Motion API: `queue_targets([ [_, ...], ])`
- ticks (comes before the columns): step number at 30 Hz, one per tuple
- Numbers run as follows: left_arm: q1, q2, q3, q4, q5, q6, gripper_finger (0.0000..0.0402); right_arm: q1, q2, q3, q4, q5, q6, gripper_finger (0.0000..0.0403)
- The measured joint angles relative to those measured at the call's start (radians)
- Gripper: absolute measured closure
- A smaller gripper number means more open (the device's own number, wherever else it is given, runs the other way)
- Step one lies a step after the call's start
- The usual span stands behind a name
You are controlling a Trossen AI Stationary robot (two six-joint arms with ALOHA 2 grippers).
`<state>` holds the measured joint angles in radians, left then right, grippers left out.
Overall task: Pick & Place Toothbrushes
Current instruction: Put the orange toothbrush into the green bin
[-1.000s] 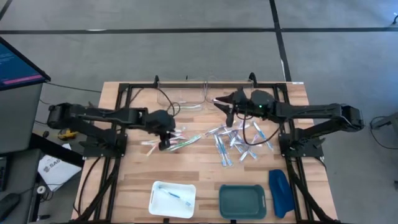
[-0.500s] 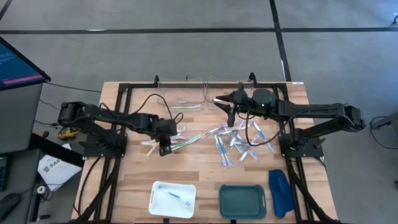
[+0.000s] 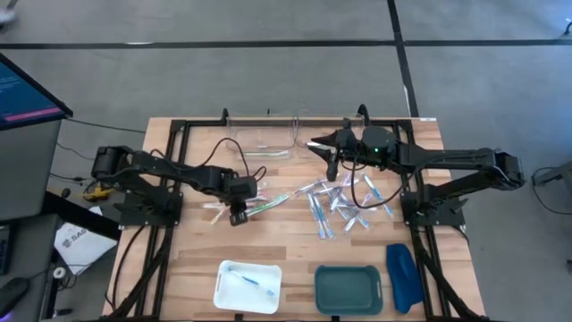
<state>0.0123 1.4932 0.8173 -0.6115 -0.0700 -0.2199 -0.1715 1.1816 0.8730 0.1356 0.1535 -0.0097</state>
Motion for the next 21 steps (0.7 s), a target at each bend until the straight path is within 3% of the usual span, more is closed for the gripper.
queue_targets([
  [8,0.002,0.028,0.000,0.007,0.018,0.014,0.0305,0.001,0.000,0.000,-0.005,0.000,0.003,0.0285],
  [15,0.009,0.028,0.000,0.006,0.052,0.058,0.0390,0.001,0.000,0.000,-0.005,0.000,0.003,0.0285],
  [21,0.029,0.027,0.000,0.000,0.060,0.059,0.0400,0.001,0.000,0.000,-0.012,-0.001,0.011,0.0285],
])
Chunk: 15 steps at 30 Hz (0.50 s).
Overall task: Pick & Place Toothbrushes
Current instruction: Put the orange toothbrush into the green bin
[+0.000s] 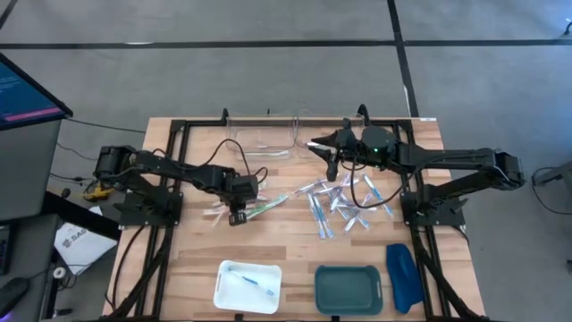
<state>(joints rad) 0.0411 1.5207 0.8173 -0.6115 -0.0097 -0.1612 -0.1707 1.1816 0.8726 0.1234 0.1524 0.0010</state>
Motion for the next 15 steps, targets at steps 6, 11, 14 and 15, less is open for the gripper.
queue_targets([
  [6,0.006,-0.061,0.039,-0.047,-0.016,0.000,0.0401,0.000,0.000,0.000,-0.024,0.000,0.000,0.0285],
  [11,-0.038,-0.204,0.058,-0.037,-0.128,0.006,0.0401,0.002,0.000,0.000,-0.051,0.000,0.011,0.0285],
  [14,-0.075,-0.300,0.059,0.036,-0.219,0.036,0.0401,0.007,0.000,0.000,-0.071,0.000,0.028,0.0285],
  [15,-0.087,-0.329,0.059,0.084,-0.236,0.054,0.0401,0.010,0.000,0.000,-0.077,0.000,0.030,0.0285],
])
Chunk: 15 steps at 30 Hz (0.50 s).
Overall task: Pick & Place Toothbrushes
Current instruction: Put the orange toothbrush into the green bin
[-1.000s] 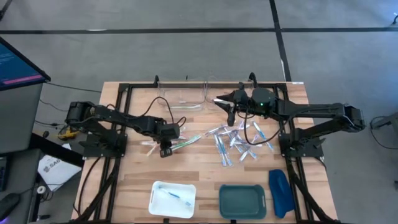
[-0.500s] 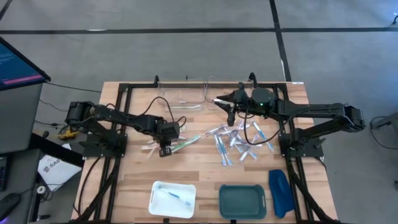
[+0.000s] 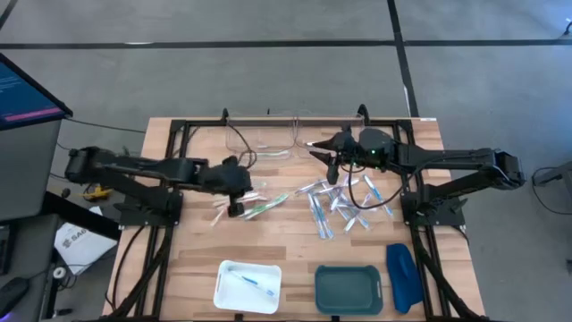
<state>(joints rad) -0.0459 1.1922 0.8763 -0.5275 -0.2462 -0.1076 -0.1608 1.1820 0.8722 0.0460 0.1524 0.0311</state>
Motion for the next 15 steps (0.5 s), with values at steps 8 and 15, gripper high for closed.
queue_targets([
  [8,-0.082,-0.134,-0.078,0.441,0.041,0.180,0.0401,0.057,0.000,0.000,-0.057,0.000,0.023,0.0285],
  [15,-0.057,-0.115,-0.145,0.833,0.159,0.240,0.0401,0.155,0.000,0.000,-0.005,0.007,-0.052,0.0285],
])
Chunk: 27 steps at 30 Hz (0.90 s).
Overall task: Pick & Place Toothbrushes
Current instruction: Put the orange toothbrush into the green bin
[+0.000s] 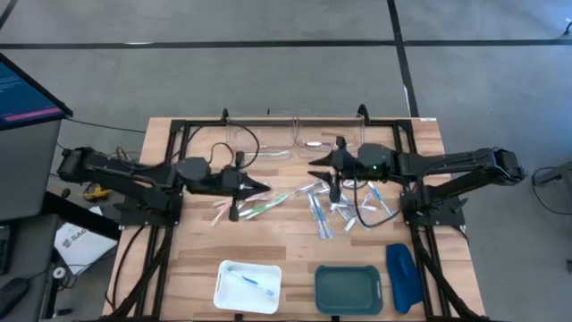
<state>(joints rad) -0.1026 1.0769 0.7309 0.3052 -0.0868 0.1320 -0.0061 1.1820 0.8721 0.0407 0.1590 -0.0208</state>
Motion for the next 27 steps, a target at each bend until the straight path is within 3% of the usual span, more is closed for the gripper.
queue_targets([
  [8,0.030,0.042,-0.153,0.541,0.100,-0.005,0.0401,0.138,0.002,-0.092,0.421,0.004,-0.125,0.0314],
  [11,0.043,0.064,-0.189,0.691,0.140,-0.023,0.0401,0.172,0.024,-0.163,0.675,-0.001,-0.138,0.0325],
  [14,0.053,0.085,-0.196,0.744,0.160,-0.041,0.0401,0.170,0.056,-0.182,0.711,-0.002,-0.135,0.0320],
  [17,0.053,0.104,-0.194,0.748,0.172,-0.043,0.0401,0.148,0.079,-0.162,0.715,-0.001,-0.088,0.0290],
  [23,0.053,0.120,-0.187,0.752,0.172,-0.041,0.0401,0.137,0.081,-0.088,0.522,-0.001,-0.064,0.0177],
  [27,0.053,0.124,-0.187,0.752,0.174,-0.028,0.0401,0.152,0.083,-0.082,0.504,-0.001,-0.099,0.0124],
])
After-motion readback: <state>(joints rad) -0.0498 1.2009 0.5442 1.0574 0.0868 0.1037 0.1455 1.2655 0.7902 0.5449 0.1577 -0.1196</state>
